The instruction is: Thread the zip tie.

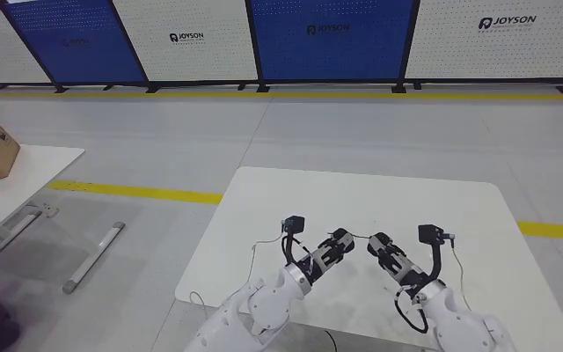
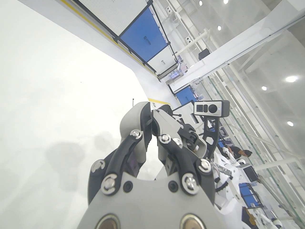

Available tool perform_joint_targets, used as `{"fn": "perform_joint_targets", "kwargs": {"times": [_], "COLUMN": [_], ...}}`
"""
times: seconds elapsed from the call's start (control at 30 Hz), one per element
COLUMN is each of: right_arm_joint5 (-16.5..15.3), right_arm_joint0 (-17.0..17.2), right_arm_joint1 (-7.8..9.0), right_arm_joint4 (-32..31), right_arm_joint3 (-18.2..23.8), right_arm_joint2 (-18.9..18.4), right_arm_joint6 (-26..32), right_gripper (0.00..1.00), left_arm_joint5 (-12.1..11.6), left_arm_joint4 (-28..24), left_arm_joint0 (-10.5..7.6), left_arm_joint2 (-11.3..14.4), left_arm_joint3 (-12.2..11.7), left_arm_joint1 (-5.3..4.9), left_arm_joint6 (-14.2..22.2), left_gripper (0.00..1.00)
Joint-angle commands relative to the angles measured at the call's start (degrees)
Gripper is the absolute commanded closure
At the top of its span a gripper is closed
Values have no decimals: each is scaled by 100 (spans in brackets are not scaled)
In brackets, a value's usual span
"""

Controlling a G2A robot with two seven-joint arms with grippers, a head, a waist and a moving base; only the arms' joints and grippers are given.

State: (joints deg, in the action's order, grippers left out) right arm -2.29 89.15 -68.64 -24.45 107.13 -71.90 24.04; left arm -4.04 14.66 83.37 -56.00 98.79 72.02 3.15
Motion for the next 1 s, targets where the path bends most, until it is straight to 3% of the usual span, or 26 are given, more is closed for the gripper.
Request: {"fn": "perform_joint_targets", "kwargs": {"times": [0.0, 0.53, 0.73, 0.97], "right_arm_joint5": [-7, -15, 7, 39], "right_arm_joint0": [14, 59, 32, -1], "right_arm_joint1": [2, 9, 7, 7], "right_arm_joint4": [-1, -48, -82, -95], "right_arm_joint3": [6, 7, -1, -17], "right_arm_joint2": [-4, -1, 24, 28], "right_arm_joint6": [-14, -100, -121, -114], "right_gripper": [100, 100, 100, 100], "left_arm_joint5": [55, 46, 65, 91], "left_arm_joint4": [108, 55, 41, 43], "left_arm_joint0": [4, 6, 9, -6], "left_arm_joint2": [15, 48, 35, 33], "left_arm_joint3": [-21, 9, 15, -2], "left_arm_joint1": [1, 6, 7, 11], "left_arm_joint6": [-49, 86, 74, 60], "left_gripper": [100, 100, 91, 95]}}
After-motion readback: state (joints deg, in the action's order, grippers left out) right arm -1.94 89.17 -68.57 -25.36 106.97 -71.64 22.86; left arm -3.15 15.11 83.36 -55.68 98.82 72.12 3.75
